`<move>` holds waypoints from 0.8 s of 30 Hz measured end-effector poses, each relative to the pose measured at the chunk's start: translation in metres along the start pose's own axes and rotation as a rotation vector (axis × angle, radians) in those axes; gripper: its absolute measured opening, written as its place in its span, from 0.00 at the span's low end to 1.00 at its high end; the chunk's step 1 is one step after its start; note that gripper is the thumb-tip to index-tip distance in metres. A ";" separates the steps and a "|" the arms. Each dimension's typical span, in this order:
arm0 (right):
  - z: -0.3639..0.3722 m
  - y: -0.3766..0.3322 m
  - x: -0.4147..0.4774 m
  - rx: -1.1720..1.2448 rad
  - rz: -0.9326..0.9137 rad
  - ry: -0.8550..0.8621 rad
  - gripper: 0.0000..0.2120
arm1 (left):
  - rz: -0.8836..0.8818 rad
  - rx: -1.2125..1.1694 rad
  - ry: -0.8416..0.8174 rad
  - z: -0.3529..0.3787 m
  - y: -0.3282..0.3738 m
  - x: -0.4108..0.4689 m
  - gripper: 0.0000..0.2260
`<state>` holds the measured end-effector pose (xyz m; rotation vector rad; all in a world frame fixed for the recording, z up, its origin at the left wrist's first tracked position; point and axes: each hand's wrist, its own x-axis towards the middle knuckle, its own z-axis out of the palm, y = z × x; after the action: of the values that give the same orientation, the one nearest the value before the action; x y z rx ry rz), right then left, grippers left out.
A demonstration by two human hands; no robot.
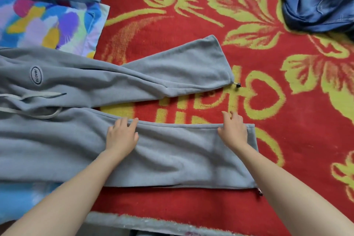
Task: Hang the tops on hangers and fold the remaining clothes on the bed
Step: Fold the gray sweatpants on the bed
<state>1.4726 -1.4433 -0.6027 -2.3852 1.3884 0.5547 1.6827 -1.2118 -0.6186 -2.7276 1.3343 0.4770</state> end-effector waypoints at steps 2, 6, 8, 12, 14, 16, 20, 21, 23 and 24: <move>-0.007 -0.003 0.021 -0.056 -0.020 0.008 0.26 | -0.040 0.028 0.009 -0.001 -0.009 0.021 0.29; -0.016 -0.006 0.061 -0.184 -0.081 0.063 0.26 | -0.129 0.088 0.007 0.002 -0.035 0.053 0.33; -0.019 -0.011 0.082 -0.213 -0.109 0.113 0.25 | -0.164 0.093 -0.021 0.000 -0.049 0.068 0.34; -0.022 -0.020 0.117 -0.296 -0.152 0.138 0.29 | -0.216 0.078 0.103 0.001 -0.066 0.089 0.31; -0.019 -0.023 0.129 -0.309 -0.196 0.149 0.24 | -0.136 0.080 0.273 -0.001 -0.069 0.097 0.29; -0.019 -0.024 0.135 -0.326 -0.253 0.182 0.17 | -0.102 0.107 0.326 -0.002 -0.075 0.112 0.31; -0.034 -0.022 0.138 -0.142 -0.273 0.252 0.06 | -0.186 0.204 0.037 -0.021 -0.076 0.135 0.36; -0.041 -0.018 0.137 -0.040 -0.238 0.274 0.03 | -0.217 0.214 -0.009 -0.021 -0.079 0.138 0.35; -0.060 -0.011 0.130 0.183 -0.212 0.328 0.06 | -0.224 0.195 0.010 -0.023 -0.083 0.139 0.32; -0.072 -0.008 0.124 0.257 -0.207 0.363 0.08 | -0.213 0.175 0.076 -0.027 -0.084 0.140 0.31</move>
<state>1.5478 -1.5657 -0.5994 -2.4504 1.2337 -0.1121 1.8353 -1.2709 -0.6420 -2.7222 1.0291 0.2299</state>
